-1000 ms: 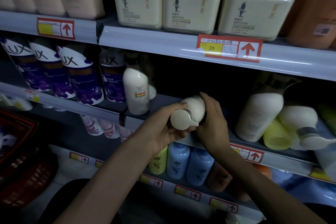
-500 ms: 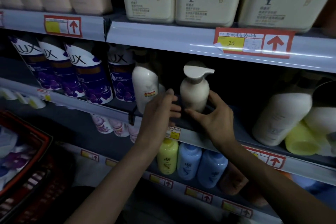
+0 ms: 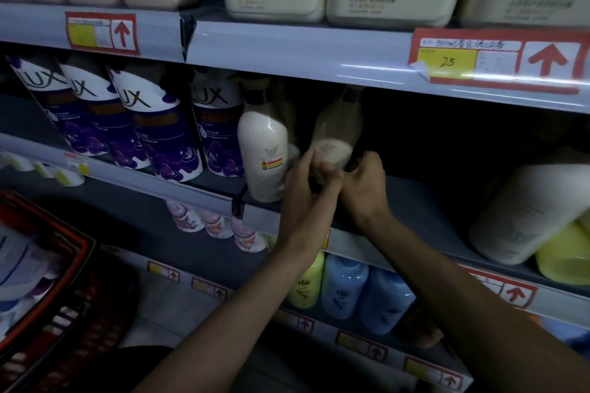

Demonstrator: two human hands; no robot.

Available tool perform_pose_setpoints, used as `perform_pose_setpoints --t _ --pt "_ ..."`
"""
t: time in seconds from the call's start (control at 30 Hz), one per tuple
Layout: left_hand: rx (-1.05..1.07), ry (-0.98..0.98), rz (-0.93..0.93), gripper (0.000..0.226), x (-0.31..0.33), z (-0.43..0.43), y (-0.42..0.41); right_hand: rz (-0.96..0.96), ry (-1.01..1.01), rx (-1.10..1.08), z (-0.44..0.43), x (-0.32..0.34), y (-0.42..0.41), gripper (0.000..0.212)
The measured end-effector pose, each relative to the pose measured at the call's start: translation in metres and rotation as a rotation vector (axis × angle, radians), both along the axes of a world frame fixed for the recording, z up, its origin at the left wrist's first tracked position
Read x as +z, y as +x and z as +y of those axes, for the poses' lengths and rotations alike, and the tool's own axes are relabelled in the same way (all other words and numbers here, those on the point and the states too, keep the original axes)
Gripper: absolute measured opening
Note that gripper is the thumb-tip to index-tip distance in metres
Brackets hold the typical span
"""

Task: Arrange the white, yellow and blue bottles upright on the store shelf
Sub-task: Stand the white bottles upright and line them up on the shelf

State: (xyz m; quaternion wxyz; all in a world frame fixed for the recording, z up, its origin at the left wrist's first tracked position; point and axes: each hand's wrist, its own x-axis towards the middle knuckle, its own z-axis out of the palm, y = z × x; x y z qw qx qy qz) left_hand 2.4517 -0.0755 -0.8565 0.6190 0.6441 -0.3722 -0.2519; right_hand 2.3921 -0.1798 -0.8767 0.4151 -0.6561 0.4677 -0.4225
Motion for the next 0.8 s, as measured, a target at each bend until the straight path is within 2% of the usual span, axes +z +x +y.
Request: perform_pose_setpoints --t 0.1,0.27,0.33,0.5,0.6,0.63,0.73,0.8 --pt "-0.018 -0.018 0.016 0.078 -0.001 -0.005 0.003 0.007 -0.001 -0.002 -0.004 0.002 0.006 0.065" --pt "-0.008 -0.018 0.028 0.081 -0.001 -0.012 0.004 0.03 -0.001 0.043 -0.005 0.004 0.013 0.065" --pt "-0.009 -0.028 0.044 0.073 -0.002 -0.014 0.005 0.059 0.006 0.047 -0.003 0.008 0.014 0.068" --pt "0.013 -0.036 0.118 0.069 0.0 -0.018 0.003 0.12 0.03 0.035 -0.003 0.01 0.016 0.052" --pt "0.018 -0.029 0.145 0.049 0.0 -0.016 0.004 0.131 0.039 0.03 -0.004 0.012 0.015 0.049" --pt "0.004 -0.019 0.162 0.049 0.0 -0.014 0.004 0.138 0.039 0.032 -0.005 0.012 0.013 0.048" --pt "-0.016 0.006 0.229 0.086 0.0 -0.006 0.007 0.169 -0.002 0.059 -0.003 0.011 0.001 0.063" --pt "-0.04 0.014 0.227 0.092 0.002 0.001 0.009 0.189 -0.036 0.081 -0.002 0.011 -0.008 0.066"
